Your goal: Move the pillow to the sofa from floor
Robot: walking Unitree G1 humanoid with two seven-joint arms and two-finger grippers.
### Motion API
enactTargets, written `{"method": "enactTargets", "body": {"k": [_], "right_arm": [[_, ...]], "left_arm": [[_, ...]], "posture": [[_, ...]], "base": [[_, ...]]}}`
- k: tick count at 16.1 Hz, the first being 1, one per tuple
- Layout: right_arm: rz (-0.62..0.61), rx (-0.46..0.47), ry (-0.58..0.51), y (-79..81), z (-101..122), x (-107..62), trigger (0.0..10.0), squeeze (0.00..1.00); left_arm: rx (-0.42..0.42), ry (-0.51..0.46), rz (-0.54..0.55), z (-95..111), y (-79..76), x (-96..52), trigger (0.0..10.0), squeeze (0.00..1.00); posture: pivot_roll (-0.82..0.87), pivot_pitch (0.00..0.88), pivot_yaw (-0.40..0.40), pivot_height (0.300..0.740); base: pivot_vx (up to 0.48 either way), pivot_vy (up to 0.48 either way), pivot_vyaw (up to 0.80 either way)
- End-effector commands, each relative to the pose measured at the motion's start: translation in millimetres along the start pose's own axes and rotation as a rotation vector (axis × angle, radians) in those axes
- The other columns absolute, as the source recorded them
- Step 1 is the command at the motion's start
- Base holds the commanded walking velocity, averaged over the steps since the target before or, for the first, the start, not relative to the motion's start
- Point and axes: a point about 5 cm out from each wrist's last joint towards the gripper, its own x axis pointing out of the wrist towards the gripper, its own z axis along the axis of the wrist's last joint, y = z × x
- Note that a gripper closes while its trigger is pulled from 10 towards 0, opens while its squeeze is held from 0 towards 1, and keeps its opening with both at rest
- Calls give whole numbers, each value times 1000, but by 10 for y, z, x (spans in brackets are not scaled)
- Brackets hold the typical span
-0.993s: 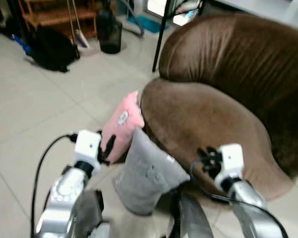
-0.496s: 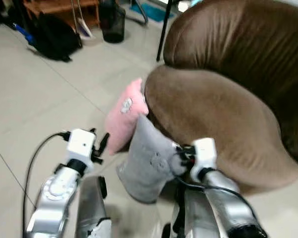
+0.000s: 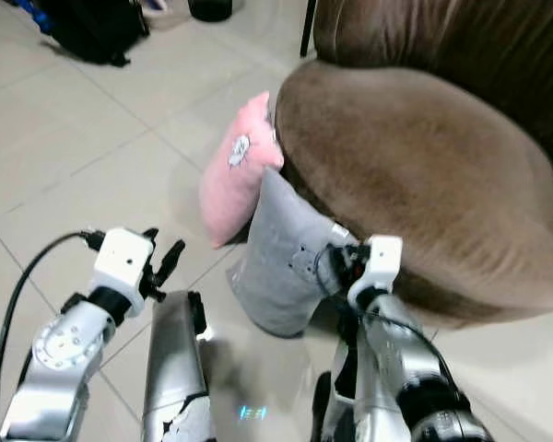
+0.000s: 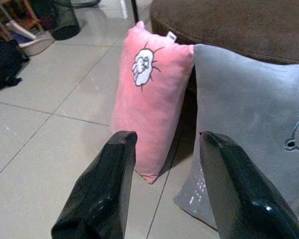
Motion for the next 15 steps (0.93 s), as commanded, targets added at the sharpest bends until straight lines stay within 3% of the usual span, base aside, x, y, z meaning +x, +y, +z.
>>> {"method": "enactTargets", "body": {"k": [1,6,9,15], "right_arm": [[-93,53,-15,-114,-35,-25,10000,1000],[-239,148,-94,-403,71,-38,10000,1000],[-149,156,-86,-457,38,-95,10000,1000],[-143,189,-46,-557,-60,-174,10000,1000]], "left_arm": [[-1,-2,-33,41,-27,-31,10000,0],[-33,-17,-128,131,-133,-39,10000,0],[-49,-17,-173,136,-187,-52,10000,0],[-61,-12,-186,136,-199,-54,10000,0]], "posture": [[311,310,-55,480],[318,300,-40,480],[307,293,-36,480],[302,292,-35,480]], "base": [[0,0,0],[0,0,0],[0,0,0],[0,0,0]]}}
